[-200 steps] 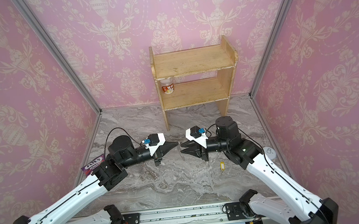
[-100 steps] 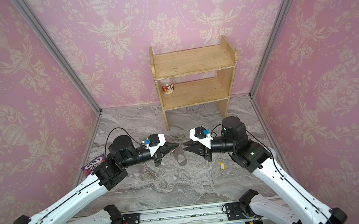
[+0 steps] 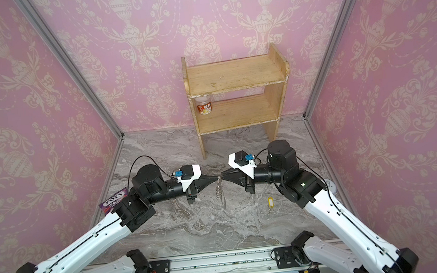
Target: Put the keys on the keyring
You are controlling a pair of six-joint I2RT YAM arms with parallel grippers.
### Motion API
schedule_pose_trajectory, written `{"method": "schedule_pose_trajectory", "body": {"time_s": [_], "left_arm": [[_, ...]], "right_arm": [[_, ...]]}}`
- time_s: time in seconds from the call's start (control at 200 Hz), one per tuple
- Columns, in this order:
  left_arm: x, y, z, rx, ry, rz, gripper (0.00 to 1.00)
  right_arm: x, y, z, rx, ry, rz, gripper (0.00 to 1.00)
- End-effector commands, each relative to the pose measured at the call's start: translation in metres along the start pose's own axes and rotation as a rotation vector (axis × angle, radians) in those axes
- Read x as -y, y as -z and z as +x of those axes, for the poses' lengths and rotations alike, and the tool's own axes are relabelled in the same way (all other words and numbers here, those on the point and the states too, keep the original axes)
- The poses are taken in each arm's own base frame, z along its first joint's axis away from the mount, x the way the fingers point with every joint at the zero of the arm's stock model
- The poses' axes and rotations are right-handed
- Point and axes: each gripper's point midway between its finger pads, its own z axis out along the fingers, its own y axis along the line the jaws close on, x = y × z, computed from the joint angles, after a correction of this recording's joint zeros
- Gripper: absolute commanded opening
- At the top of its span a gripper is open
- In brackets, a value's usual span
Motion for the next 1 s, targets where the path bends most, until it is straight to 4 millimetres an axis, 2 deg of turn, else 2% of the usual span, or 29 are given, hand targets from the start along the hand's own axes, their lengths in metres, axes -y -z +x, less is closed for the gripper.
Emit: {"method": "schedule_pose_trajectory", "body": {"time_s": [0.0, 0.26, 0.595, 0.796, 0.876, 0.931, 0.971, 0.991], "left_arm": [[0.006, 0.01, -0.033, 0.082, -0.049, 0.023, 0.0], [0.006, 0.01, -0.035, 0.086, -0.051, 0.029, 0.0], [0.005, 0.009, -0.033, 0.085, -0.047, 0.028, 0.0], [0.004, 0.006, -0.03, 0.074, -0.033, 0.03, 0.0], [0.002, 0.006, -0.03, 0.075, -0.026, 0.013, 0.0], [-0.001, 0.007, -0.03, 0.076, -0.023, -0.008, 0.1], [-0.005, 0.009, -0.03, 0.075, -0.014, -0.036, 0.25], [-0.007, 0.01, -0.029, 0.073, -0.007, -0.05, 0.29]], "right_arm": [[-0.004, 0.0, -0.007, 0.004, 0.002, -0.03, 0.14], [-0.009, 0.0, -0.01, 0.013, 0.007, -0.057, 0.1], [-0.019, 0.003, -0.016, 0.037, 0.017, -0.107, 0.09], [-0.022, 0.004, -0.018, 0.048, 0.015, -0.128, 0.0], [-0.02, 0.004, -0.019, 0.043, 0.012, -0.116, 0.0], [-0.018, 0.004, -0.017, 0.036, 0.009, -0.098, 0.0], [-0.017, 0.005, -0.017, 0.034, 0.012, -0.085, 0.0], [-0.017, 0.006, -0.017, 0.035, 0.014, -0.078, 0.0]]}}
